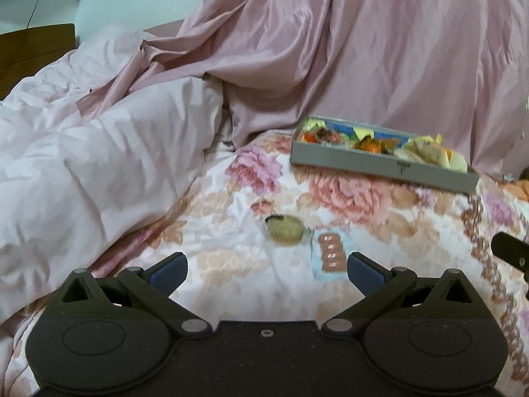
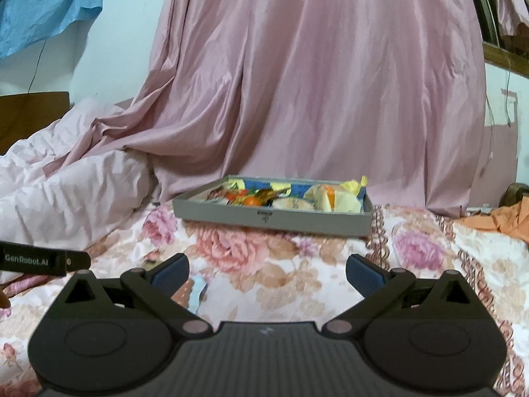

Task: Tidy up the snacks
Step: 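Withdraw both tools from the tray toward the green cake and sausage pack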

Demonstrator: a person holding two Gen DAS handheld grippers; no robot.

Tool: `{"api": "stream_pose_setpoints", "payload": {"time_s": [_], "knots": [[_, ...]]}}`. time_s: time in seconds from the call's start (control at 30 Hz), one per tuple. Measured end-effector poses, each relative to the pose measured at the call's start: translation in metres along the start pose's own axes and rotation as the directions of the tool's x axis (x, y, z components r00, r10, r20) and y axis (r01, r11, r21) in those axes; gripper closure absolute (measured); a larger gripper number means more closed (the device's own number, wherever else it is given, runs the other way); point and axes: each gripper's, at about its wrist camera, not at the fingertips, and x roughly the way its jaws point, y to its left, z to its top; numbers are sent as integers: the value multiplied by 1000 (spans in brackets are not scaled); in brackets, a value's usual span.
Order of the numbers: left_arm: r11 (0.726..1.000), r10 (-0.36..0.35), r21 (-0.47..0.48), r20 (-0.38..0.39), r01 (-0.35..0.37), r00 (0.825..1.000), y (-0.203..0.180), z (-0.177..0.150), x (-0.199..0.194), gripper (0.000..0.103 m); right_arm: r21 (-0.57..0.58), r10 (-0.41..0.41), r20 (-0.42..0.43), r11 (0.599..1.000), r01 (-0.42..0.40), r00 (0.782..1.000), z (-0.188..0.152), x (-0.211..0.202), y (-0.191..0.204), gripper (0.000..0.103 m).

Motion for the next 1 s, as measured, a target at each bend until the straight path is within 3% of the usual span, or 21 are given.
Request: {"api": "stream_pose_setpoints", "payload": {"time_s": [0.5,1.0], "knots": [[999,18,30,-84,-15,996,2,-17,20,1,-21,56,-134,998,-60,989,-29,20,17,0],[998,64,3,-128,-64,990,19,-19,41,1,-24,104,-212,993,-112,972,-36,44,26,0]]}}
